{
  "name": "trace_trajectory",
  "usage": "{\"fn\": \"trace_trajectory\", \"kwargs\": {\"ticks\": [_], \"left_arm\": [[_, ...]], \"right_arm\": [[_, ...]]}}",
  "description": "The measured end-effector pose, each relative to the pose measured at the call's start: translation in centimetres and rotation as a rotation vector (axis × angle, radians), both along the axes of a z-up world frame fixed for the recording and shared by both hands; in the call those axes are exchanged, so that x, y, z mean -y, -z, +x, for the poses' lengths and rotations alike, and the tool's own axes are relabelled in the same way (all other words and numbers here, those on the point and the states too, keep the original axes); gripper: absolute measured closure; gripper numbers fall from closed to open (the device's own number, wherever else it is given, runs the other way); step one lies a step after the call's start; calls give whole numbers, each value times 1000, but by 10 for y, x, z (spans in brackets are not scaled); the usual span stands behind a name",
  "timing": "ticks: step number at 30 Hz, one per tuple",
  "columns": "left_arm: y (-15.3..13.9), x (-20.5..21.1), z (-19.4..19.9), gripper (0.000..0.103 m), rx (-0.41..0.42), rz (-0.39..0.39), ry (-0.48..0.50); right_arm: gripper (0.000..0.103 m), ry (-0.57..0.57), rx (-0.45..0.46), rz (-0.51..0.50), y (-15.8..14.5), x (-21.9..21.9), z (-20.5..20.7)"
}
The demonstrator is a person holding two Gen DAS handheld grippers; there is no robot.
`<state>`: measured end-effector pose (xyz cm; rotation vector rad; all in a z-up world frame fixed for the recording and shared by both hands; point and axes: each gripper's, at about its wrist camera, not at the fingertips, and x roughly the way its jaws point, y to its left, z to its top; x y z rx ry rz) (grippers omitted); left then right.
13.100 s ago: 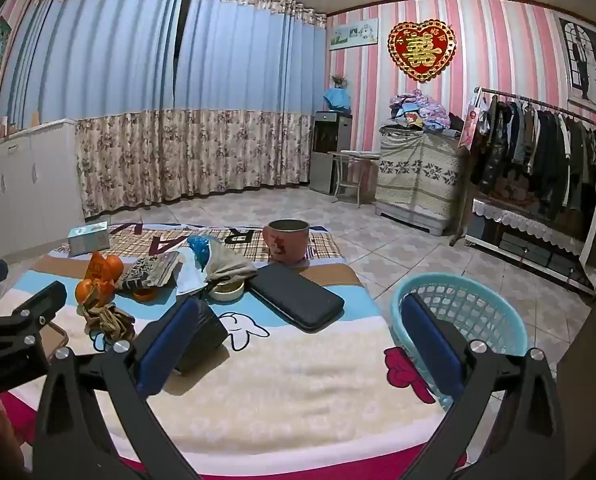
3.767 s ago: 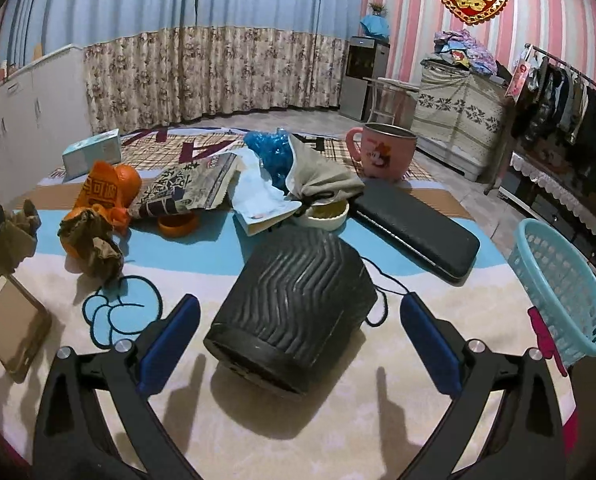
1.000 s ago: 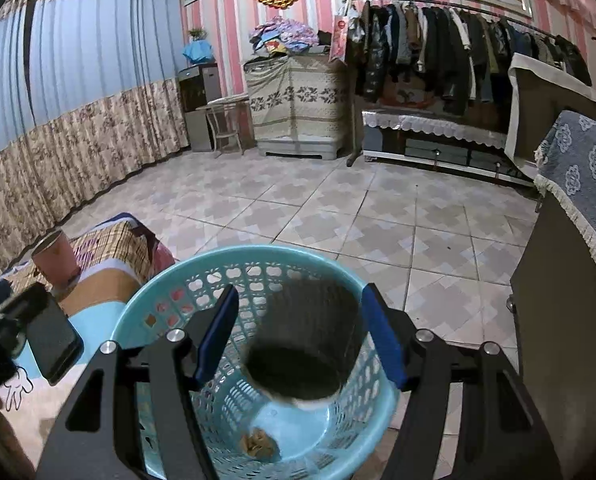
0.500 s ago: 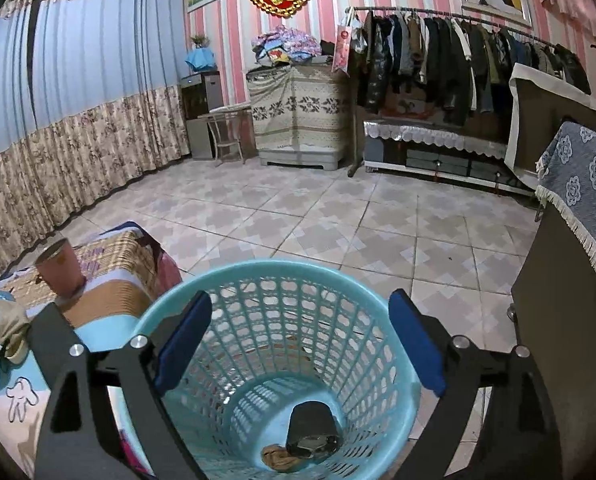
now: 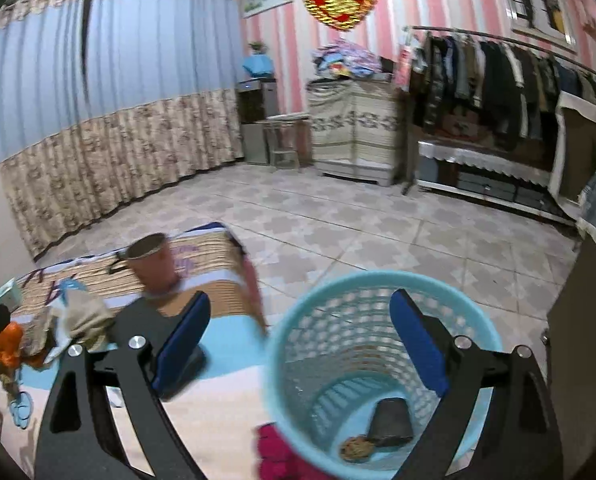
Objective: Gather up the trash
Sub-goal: 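Move the left tool to the orange snack bag and grasp it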
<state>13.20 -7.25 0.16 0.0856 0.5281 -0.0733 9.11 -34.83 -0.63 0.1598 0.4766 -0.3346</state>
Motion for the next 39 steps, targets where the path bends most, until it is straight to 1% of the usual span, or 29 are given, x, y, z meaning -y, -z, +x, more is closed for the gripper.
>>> {"fn": "trace_trajectory", "kwargs": {"ticks": [4, 7, 10, 12, 14, 17, 19, 23, 25, 26, 28, 29, 31, 32, 34, 37, 38, 39], "left_arm": [[2, -33, 11, 6, -19, -7, -53], [12, -56, 21, 6, -40, 2, -87], [24, -79, 35, 6, -86, 0, -133], [31, -94, 43, 6, -111, -19, -163], [37, -109, 50, 6, -134, -27, -166], [47, -127, 56, 6, -152, -6, -185], [56, -139, 63, 11, -184, -14, -178], [70, -151, 75, 15, -248, -21, -174], [76, -157, 80, 25, -279, -59, -156], [78, -158, 82, 27, -289, -75, -144], [82, -159, 85, 40, -304, -90, -129], [84, -156, 85, 43, -309, -88, -124], [85, -152, 87, 58, -314, -78, -106], [85, -151, 88, 62, -312, -73, -100], [84, -148, 89, 76, -308, -60, -85], [83, -145, 89, 86, -304, -50, -78], [81, -146, 88, 88, -302, -50, -78], [79, -146, 87, 92, -299, -56, -78]], "right_arm": [[14, -87, -1, -9, 1, -39, 9], [14, -126, -14, -16, 6, -63, 15], [14, -155, -38, 24, 17, -74, 24], [14, -164, -65, 14, 26, -82, 33], [14, -173, -84, -9, 33, -87, 42], [14, -198, -105, -15, 40, -95, 53], [14, -207, -113, -14, 42, -99, 57], [14, -224, -134, -22, 48, -106, 64], [14, -231, -144, -40, 50, -109, 65], [14, -234, -147, -48, 50, -111, 67], [14, -238, -152, -61, 52, -113, 69], [14, -241, -153, -64, 52, -114, 69], [14, -244, -155, -72, 53, -114, 69], [14, -244, -156, -74, 52, -114, 69], [14, -243, -156, -72, 52, -113, 69], [14, -245, -157, -68, 53, -114, 69], [14, -247, -158, -68, 54, -114, 69], [14, -249, -160, -68, 55, -115, 69]]}}
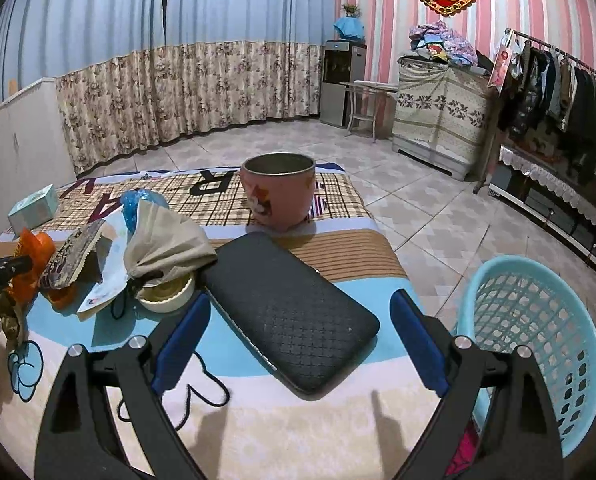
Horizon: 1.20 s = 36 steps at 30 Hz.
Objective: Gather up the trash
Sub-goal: 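Move the left tool to the orange snack bag and grasp it, then grasp the grey-green cloth with the right tool while the left tool holds the orange bag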
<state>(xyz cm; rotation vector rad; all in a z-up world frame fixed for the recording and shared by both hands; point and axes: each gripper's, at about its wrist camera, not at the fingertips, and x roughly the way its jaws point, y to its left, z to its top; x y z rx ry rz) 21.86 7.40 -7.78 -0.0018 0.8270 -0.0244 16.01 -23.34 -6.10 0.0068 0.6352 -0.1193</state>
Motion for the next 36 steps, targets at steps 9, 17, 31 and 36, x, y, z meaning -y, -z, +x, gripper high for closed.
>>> {"fn": "trace_trajectory", "kwargs": {"ticks": [9, 17, 31, 36], "left_arm": [[-36, -1, -14, 98, 92, -25, -7], [-59, -16, -21, 98, 147, -15, -45], [-66, -33, -16, 98, 169, -47, -68], [-67, -26, -16, 98, 173, -58, -56]], "right_arm": [[14, -57, -23, -26, 8, -26, 5], [14, -134, -1, -45, 0, -61, 11], [34, -200, -134, -10, 27, -84, 84], [70, -243, -136, 19, 27, -85, 85]]}}
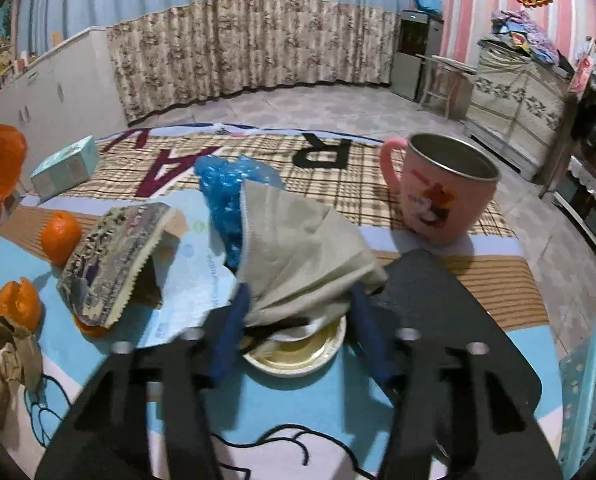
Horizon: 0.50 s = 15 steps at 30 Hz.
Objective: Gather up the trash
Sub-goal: 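Grasp the grey-green cloth with the right tool while the left tool holds the orange bag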
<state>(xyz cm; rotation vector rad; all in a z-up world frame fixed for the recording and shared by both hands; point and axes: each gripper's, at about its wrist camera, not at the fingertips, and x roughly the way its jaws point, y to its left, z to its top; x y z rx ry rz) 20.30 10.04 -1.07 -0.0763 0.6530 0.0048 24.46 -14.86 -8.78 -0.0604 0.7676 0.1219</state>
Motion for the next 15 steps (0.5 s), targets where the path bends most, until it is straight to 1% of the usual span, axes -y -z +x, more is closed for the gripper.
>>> {"fn": "trace_trajectory", "kwargs": {"ticks": [2, 4, 11, 15], "left_arm": [[-1, 2, 0, 98, 1, -1, 1], [-1, 4, 0, 98, 3, -6, 5], [-6, 22, 1, 98, 17, -4, 35], [-7, 35, 1, 98, 20, -5, 56]], "right_arm": [[80, 9, 36, 7, -9, 5, -6], [83, 13, 57, 20, -15, 11, -10], [85, 72, 128, 81, -47, 52, -34], [85, 122, 149, 83, -59, 77, -52]]}}
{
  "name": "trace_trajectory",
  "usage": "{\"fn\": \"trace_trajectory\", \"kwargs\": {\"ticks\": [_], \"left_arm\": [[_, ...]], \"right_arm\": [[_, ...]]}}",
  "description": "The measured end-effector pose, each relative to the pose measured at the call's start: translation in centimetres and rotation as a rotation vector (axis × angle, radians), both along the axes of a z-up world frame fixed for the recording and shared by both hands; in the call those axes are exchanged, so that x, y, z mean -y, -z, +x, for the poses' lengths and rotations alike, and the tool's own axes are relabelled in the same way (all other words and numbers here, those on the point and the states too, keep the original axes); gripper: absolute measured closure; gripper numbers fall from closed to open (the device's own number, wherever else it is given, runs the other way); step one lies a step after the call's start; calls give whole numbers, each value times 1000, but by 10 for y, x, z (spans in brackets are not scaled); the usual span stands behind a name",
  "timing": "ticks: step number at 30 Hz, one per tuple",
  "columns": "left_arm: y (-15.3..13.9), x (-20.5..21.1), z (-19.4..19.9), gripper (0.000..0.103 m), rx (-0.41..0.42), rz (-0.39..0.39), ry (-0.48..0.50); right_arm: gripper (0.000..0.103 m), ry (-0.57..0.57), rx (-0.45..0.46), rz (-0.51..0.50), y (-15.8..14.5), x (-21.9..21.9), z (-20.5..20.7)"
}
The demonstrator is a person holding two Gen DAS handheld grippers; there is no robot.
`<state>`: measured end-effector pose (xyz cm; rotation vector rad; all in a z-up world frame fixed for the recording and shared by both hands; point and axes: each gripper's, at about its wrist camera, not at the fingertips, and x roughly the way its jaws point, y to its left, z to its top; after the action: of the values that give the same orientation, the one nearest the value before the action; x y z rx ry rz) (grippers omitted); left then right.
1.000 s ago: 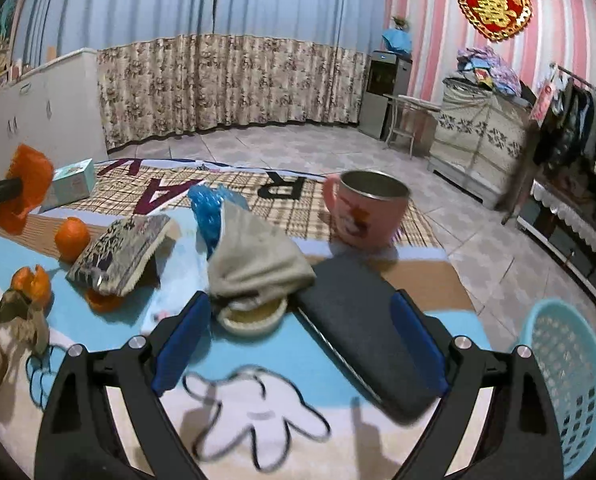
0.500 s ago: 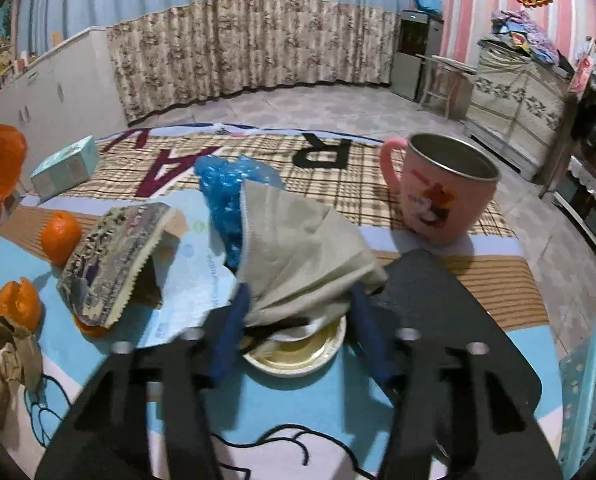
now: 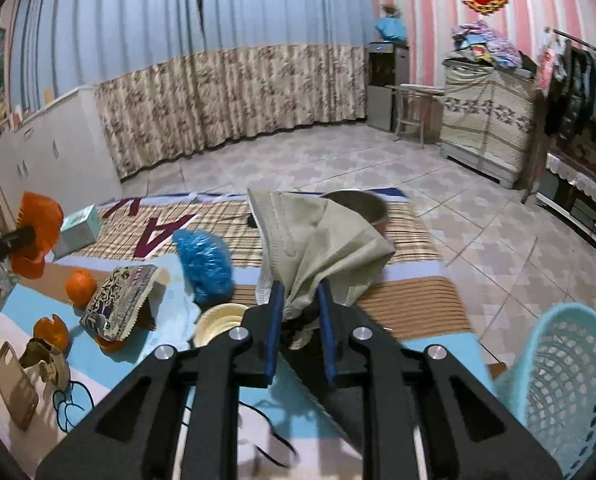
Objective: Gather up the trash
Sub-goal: 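Grasp the grey-green cloth with the right tool while the left tool holds the orange bag, then carry the orange bag and grey-green cloth over the blue basket with both tools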
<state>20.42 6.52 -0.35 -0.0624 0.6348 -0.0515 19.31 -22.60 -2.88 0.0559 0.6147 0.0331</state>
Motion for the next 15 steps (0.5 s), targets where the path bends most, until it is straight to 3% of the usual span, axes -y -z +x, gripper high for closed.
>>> {"fn": "trace_trajectory", "kwargs": {"ticks": [15], "left_arm": [[-8, 90, -9, 98, 20, -19, 131]], "right_arm": [[85, 308, 94, -101, -43, 112, -83]]}}
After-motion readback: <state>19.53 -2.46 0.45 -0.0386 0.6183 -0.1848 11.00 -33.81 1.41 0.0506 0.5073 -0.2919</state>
